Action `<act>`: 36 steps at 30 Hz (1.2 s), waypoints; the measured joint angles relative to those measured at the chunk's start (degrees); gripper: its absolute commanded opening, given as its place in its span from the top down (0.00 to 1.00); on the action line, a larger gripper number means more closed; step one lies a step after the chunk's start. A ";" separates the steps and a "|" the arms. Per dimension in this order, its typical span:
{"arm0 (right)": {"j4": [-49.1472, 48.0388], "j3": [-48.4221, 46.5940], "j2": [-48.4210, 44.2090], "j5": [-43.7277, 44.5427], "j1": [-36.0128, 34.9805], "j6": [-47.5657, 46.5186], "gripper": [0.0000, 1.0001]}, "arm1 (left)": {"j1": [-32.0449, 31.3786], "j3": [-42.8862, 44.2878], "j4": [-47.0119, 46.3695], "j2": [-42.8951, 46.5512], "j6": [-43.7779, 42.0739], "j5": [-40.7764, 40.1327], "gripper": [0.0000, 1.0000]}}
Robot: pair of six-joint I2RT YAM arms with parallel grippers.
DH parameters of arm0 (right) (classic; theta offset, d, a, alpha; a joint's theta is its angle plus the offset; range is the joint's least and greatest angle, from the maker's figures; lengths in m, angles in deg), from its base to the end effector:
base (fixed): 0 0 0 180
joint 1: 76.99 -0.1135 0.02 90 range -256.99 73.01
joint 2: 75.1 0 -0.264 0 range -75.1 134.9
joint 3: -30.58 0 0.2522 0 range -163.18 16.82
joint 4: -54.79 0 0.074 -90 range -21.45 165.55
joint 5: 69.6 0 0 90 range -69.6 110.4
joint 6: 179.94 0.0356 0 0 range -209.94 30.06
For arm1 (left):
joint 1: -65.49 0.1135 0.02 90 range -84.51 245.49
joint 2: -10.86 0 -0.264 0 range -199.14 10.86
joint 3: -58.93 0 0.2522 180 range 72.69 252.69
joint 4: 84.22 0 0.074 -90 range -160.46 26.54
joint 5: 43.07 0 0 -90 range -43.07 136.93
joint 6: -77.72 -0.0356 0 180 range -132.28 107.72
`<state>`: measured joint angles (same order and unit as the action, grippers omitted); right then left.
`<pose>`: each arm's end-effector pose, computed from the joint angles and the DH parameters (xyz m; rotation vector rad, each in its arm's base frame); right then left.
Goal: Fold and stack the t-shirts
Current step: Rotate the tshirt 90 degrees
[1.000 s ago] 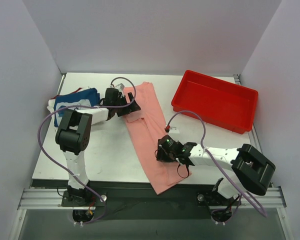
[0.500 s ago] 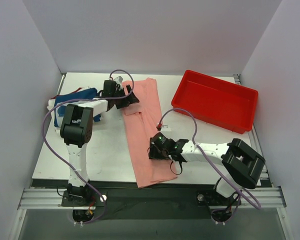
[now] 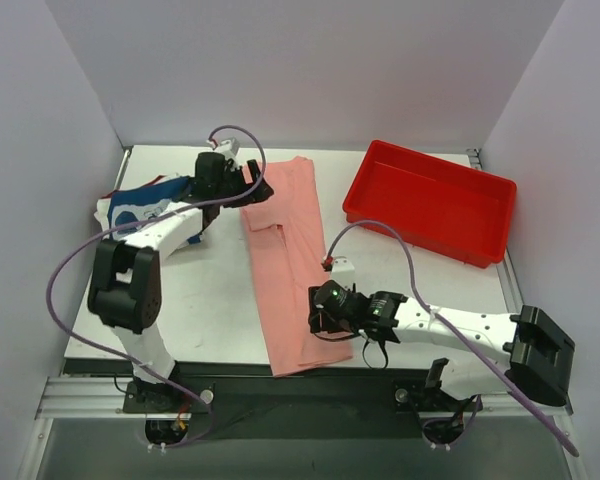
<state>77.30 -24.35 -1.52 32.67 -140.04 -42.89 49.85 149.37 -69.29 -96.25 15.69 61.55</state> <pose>0.1274 0.2339 0.2145 -0.2167 2.3781 0.7408 0.4132 -0.1250 0.2366 -0.0788 2.1864 -0.7129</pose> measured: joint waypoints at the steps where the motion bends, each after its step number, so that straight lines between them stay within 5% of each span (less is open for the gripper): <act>1: 0.81 0.81 -1.07 0.61 -0.02 0.13 0.45 | -1.29 -3.17 -0.66 4.68 -0.24 -1.99 0.05; 7: 6.08 6.95 -4.04 1.99 -1.07 1.88 0.45 | -15.32 -20.61 -1.51 24.59 -0.26 -13.25 0.05; 14: 8.41 8.87 -4.70 2.27 -2.49 3.15 0.47 | -33.48 -38.01 6.69 30.21 5.05 -26.03 0.05; 20: 8.87 10.36 -5.16 2.36 -2.73 4.44 0.53 | -45.29 -43.93 14.97 37.57 13.97 -34.62 0.05; 36: 9.40 11.93 -5.88 2.34 -3.37 6.34 0.74 | -52.89 -52.89 16.90 47.21 28.46 -36.63 0.12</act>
<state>86.70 -12.42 -7.40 35.01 -143.41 -36.55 -3.04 96.48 -52.40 -49.04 44.15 24.91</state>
